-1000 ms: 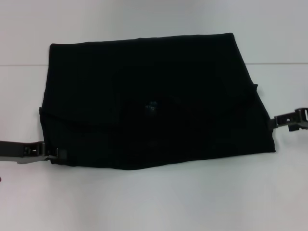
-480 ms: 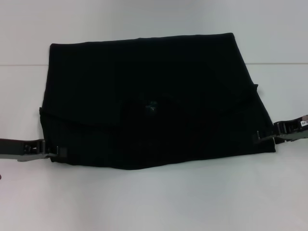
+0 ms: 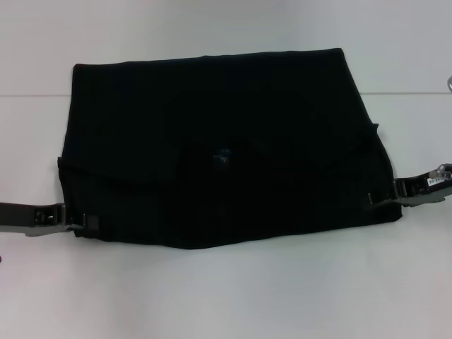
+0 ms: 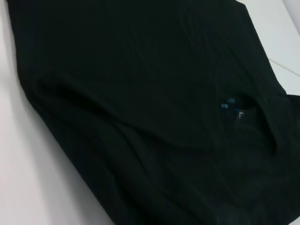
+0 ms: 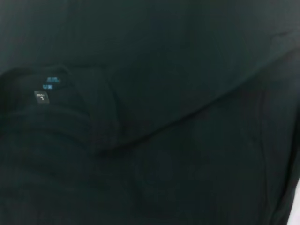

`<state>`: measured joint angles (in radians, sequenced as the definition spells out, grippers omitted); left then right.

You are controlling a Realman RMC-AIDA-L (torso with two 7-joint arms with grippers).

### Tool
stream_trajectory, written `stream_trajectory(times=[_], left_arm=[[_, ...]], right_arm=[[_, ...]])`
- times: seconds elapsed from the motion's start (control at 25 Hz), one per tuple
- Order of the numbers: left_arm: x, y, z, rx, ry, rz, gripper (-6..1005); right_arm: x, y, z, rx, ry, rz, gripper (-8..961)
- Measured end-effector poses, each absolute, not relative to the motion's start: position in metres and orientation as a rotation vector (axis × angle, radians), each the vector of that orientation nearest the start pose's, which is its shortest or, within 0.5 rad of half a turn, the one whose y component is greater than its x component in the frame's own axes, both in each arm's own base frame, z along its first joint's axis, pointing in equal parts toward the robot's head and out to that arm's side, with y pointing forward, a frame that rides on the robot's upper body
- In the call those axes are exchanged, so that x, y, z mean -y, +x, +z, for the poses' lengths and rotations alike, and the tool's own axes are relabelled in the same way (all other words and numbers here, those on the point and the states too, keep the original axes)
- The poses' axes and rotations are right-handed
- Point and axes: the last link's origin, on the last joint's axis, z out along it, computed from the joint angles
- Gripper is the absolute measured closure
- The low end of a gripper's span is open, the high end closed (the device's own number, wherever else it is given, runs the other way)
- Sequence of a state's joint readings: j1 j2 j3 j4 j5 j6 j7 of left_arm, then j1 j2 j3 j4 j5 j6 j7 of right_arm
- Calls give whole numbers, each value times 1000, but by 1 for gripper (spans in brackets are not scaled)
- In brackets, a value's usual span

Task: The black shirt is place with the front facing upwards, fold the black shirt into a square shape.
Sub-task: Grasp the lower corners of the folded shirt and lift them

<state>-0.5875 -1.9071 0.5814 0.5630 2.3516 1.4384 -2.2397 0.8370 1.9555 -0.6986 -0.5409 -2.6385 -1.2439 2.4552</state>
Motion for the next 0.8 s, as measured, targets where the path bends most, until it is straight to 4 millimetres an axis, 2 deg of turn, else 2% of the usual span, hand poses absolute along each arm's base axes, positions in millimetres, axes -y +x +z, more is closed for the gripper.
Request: stream_trajectory(times=[0.36, 0.6, 0.72, 0.8], left_arm=[[-347, -330, 53, 1790, -2213, -351, 959], [-347, -330, 57, 1808, -2193, -394, 959], [-346, -330, 59, 1826, -2187, -404, 959], [-344, -329, 61, 1837, -2198, -405, 959]], right_arm=[[-410, 280, 22, -1614, -2211, -62, 379], [-410, 280, 24, -1612, -2216, -71, 625], [-409, 280, 25, -1618, -2225, -79, 856], [-407, 278, 27, -1624, -2242, -88, 872]])
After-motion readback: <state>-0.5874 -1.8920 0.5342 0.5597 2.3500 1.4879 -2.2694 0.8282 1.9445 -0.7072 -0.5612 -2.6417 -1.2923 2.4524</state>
